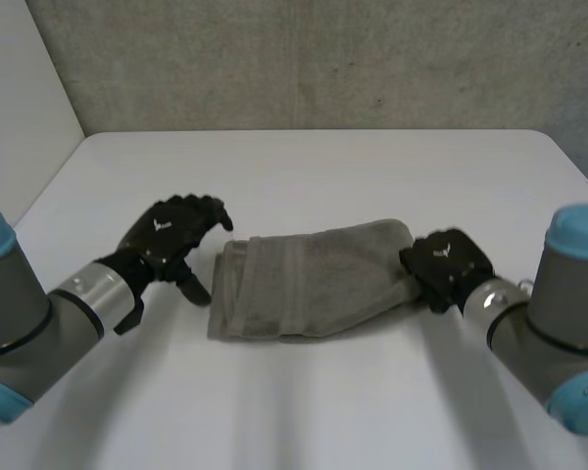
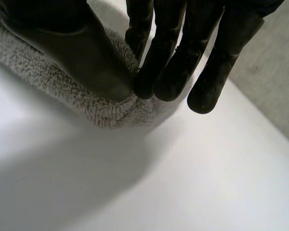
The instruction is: Fold the towel.
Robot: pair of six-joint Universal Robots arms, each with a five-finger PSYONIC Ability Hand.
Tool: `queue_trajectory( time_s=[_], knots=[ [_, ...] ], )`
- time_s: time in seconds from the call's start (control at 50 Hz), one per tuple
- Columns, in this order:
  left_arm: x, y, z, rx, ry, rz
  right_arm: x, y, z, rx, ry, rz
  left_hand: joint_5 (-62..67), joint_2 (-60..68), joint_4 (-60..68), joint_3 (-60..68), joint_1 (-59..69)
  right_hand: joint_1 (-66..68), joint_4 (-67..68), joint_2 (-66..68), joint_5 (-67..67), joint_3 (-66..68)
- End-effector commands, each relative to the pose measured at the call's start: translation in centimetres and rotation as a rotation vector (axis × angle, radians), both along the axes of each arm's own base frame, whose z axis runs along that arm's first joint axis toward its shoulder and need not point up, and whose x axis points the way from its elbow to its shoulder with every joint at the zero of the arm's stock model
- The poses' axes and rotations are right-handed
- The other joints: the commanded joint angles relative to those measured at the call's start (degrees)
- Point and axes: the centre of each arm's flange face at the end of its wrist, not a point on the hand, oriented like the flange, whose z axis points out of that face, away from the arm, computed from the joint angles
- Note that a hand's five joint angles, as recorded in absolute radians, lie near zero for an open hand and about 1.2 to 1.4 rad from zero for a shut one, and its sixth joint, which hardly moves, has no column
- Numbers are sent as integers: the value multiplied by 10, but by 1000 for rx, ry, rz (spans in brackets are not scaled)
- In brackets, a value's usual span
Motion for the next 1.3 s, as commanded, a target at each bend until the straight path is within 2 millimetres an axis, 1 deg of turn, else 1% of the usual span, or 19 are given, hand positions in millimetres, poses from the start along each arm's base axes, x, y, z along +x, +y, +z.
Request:
queue_trajectory(
  time_s=[0.02,0.04,0.06,0.1,0.16,0.2,0.22,0.26,0.3,0.34,0.36,0.38,0.4,0.48,0.56,0.7,0.8,1.12,1.3],
  knots=[
    [-4,-15,38,-107,50,23,71,21,43,-45,-106,173,-27,-35,-40,-38,-37,77,30,30,35,29],
    [-4,-20,47,-124,73,46,96,33,47,-37,-159,230,-29,-36,-42,-40,-39,77,30,30,35,29],
    [-3,-26,55,-132,100,69,97,33,47,-36,-160,230,-29,-36,-42,-40,-39,77,30,30,35,29],
    [-2,-30,62,-134,132,94,136,50,49,-29,-238,316,-29,-36,-42,-40,-39,77,30,30,35,29],
    [3,-38,70,-123,190,140,153,57,49,-37,-259,354,-29,-36,-42,-40,-39,77,30,30,35,29],
    [5,-40,70,-113,209,158,187,80,34,-32,-265,443,-29,-36,-42,-40,-39,77,30,30,35,29],
    [8,-42,69,-104,219,174,187,80,34,-32,-265,443,-29,-36,-42,-40,-39,77,30,30,35,29],
    [12,-44,66,-95,219,189,210,103,7,8,-241,510,-29,-36,-42,-40,-39,77,30,30,35,29],
    [15,-45,62,-88,215,201,215,108,-3,34,-221,521,-29,-36,-42,-40,-39,77,30,30,35,29],
    [16,-46,60,-80,212,208,216,108,-8,57,-202,521,-29,-36,-42,-40,-39,77,30,30,35,29],
    [17,-46,57,-70,213,209,216,108,-8,75,-187,519,-29,-36,-42,-40,-39,-141,-188,-187,-183,-189],
    [17,-46,55,-62,214,208,216,108,-8,75,-187,519,-29,-36,-42,-40,-39,-143,-190,-190,-185,-191],
    [17,-46,55,-62,214,208,214,109,-7,91,-173,514,-29,-36,-42,-40,-39,-433,-480,-479,-475,-481],
    [16,-46,50,-53,204,204,202,102,1,113,-143,455,-29,-36,-42,-40,-39,-623,-670,-670,-665,-671],
    [15,-48,46,-44,201,203,187,90,13,106,-132,377,-29,-36,-42,-40,-39,-623,-670,-670,-665,-671],
    [6,-41,38,-16,192,174,136,65,35,94,-127,223,-29,-36,-42,-40,-39,-623,-670,-670,-665,-671],
    [-13,-27,20,38,168,115,114,48,32,91,-132,160,-29,-36,-42,-40,-39,-623,-670,-670,-665,-671],
    [-8,6,-48,214,-14,99,113,32,-18,218,-192,79,-27,-35,-40,-38,-37,-623,-670,-670,-665,-671],
    [-8,12,-44,229,-24,94,109,33,-18,228,-188,62,-29,-36,-42,-40,-39,-623,-670,-670,-665,-671]
  ],
)
